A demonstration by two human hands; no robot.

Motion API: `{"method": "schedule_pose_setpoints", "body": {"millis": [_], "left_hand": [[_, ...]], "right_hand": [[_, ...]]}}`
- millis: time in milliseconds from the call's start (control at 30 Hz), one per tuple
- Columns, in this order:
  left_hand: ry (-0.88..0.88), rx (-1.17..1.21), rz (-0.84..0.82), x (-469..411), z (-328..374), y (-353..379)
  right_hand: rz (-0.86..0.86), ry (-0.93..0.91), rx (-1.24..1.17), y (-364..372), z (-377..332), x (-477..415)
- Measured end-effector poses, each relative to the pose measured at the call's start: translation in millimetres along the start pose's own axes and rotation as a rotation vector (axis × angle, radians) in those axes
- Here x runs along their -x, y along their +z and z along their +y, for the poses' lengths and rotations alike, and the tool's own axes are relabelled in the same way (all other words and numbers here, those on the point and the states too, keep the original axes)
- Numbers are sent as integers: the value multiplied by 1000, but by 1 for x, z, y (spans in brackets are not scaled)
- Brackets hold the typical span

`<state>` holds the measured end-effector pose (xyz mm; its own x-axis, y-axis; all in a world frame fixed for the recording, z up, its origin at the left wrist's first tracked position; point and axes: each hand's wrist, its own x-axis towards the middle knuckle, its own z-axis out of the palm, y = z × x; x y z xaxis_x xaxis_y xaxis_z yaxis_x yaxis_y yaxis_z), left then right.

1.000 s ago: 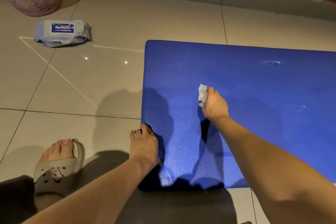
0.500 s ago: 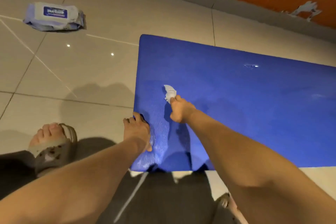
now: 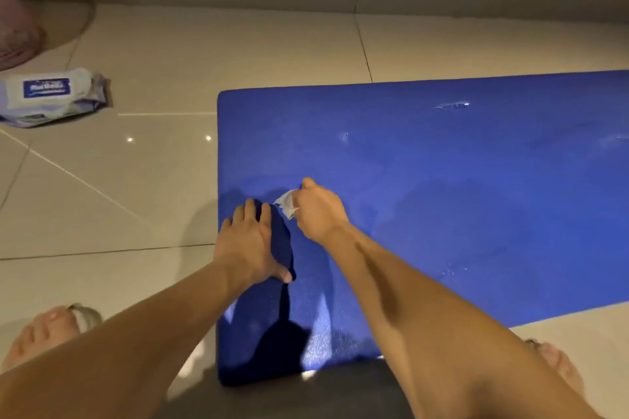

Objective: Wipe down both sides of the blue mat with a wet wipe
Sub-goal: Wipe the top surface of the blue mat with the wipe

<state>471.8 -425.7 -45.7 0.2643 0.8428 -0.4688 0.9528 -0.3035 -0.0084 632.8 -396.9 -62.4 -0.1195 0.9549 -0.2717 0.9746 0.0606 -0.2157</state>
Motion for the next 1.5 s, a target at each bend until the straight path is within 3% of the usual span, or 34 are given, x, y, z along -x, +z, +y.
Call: {"method": "schedule_pose_setpoints", "body": {"millis": [167,367,500,633,800,967,1067,1133,1367,1500], "left_hand": [[4,-94,-119,-24,12,15],[-30,-152,-194,-32,27,11],[-43,-187,-210,-33,29,7],[-53,-189,-219,-33,31,5],[-55,-168,-237,-32,31,4],[-56,-157,-246,-33,31,3],[-58,-154,-243,-33,31,4],[-54,-144,-239,-33,30,4],[-52,-134,-228,-33,29,4],[-54,-129,-225,-34,29,5]], "right_hand": [[101,23,-132,7,27,-13],[175,189,-229,1,103,-19],[182,403,-229,-8,163,-11],[225,641,-35,-7,195,9],[302,494,-111,-2,148,2],[249,261,-211,14,70,3],[243,127,-192,16,64,7],[235,164,-159,13,81,7],[286,595,-105,2,182,23],[379,630,-251,11,177,24]]}}
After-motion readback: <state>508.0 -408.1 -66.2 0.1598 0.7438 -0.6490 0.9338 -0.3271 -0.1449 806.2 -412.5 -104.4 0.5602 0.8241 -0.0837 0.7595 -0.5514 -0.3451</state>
